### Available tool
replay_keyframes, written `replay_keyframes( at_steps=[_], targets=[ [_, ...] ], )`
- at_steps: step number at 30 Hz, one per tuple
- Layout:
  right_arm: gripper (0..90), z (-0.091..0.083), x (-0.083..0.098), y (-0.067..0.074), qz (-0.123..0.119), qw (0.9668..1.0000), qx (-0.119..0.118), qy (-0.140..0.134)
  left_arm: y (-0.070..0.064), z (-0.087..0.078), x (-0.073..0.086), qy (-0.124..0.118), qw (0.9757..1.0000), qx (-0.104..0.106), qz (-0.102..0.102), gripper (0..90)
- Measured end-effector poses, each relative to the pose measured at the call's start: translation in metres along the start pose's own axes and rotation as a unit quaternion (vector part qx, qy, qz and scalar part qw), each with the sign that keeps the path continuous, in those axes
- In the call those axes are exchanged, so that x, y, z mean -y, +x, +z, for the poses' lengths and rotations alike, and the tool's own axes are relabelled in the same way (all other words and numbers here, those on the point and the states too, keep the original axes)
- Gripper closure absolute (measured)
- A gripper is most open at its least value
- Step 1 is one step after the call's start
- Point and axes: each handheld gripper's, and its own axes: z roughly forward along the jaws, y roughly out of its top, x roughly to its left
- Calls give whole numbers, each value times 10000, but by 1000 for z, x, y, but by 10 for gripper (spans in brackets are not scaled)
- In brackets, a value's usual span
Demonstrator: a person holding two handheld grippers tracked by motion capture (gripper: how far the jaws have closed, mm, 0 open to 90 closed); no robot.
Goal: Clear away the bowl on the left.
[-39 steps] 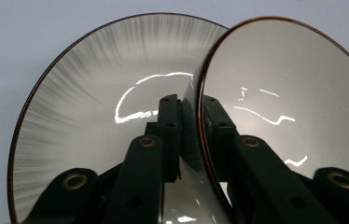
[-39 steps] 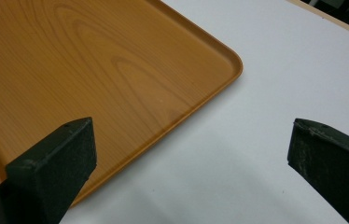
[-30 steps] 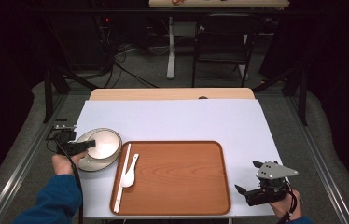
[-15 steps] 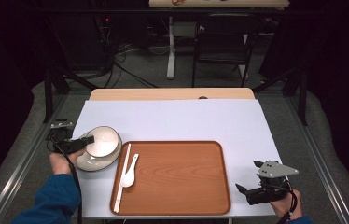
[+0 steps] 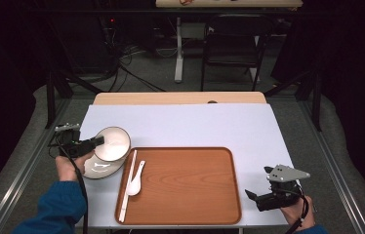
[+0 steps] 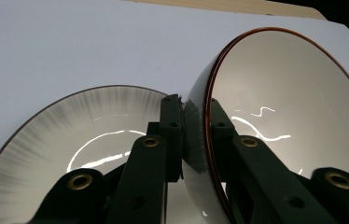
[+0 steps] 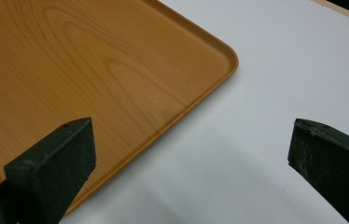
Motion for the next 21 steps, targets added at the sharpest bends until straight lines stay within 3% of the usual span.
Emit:
replay_keyframes(
  at_steps=[14,21],
  targets=[
    [0,25,-23,-8,191,9989,-382,195,-32,8,-3,71,9985,330,430,814],
    [0,34,-34,-14,338,9976,-578,166,-52,18,-4,201,9957,588,685,814]
  ],
)
